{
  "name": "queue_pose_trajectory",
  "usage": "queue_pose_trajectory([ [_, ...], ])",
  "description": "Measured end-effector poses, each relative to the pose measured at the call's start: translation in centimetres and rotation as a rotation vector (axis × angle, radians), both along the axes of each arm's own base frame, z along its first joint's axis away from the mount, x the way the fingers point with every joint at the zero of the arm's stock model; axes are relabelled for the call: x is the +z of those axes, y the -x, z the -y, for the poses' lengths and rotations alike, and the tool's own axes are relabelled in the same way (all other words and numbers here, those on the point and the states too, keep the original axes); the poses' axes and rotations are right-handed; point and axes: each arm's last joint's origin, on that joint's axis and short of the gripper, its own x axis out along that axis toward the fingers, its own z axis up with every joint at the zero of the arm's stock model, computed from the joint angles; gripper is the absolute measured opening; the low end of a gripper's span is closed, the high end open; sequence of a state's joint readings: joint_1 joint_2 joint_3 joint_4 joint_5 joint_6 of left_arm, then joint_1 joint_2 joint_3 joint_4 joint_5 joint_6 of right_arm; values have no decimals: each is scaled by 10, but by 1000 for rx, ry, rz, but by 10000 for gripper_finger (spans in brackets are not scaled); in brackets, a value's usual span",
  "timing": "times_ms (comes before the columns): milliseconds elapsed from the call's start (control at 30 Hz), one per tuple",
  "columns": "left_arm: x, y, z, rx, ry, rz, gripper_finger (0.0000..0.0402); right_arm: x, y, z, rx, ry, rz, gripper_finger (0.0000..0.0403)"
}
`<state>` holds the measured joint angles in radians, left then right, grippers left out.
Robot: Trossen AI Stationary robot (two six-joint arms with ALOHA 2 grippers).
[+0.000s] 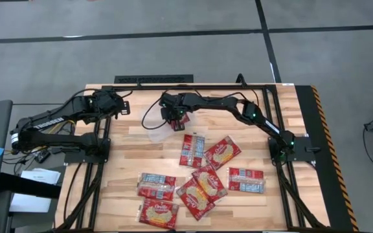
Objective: Sort popcorn bags into baskets
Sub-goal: Put the red popcorn bag into the transparent bin
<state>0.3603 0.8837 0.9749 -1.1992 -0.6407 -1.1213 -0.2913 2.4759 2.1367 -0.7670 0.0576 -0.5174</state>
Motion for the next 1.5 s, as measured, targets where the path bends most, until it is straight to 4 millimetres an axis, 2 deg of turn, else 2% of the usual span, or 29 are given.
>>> queue_pose_trajectory([
  [133, 0, 0, 1, -37, 15, -14, 0, 11, 1, -5, -7, -5, 9, 32],
  [300, 1, 0, 5, -187, 107, 8, 9, 63, 14, -14, -25, -17, 44, 44],
  [400, 1, -5, 13, -337, 229, 75, 37, 104, 37, -19, -116, -81, 37, 46],
  [567, -1, -21, 38, -540, 428, 175, 118, 169, 90, -34, -180, -278, 5, 44],
  [700, -2, -41, 68, -618, 457, 229, 183, 186, 134, -52, -254, -349, -60, 36],
  [833, -10, -62, 99, -562, 387, 265, 225, 175, 184, -73, -380, -406, -79, 26],
  [933, -24, -76, 118, -491, 325, 258, 236, 148, 211, -89, -473, -451, 16, 20],
  [1067, -50, -103, 139, -466, 311, 220, 236, 102, 230, -108, -556, -546, 177, 15],
  [1167, -72, -129, 151, -488, 310, 216, 232, 71, 234, -116, -600, -571, 265, 14],
  [1267, -94, -150, 156, -473, 290, 228, 231, 51, 229, -123, -606, -545, 308, 16],
  [1500, -139, -183, 158, -394, 283, 253, 231, 10, 206, -130, -559, -460, 247, 14],
])
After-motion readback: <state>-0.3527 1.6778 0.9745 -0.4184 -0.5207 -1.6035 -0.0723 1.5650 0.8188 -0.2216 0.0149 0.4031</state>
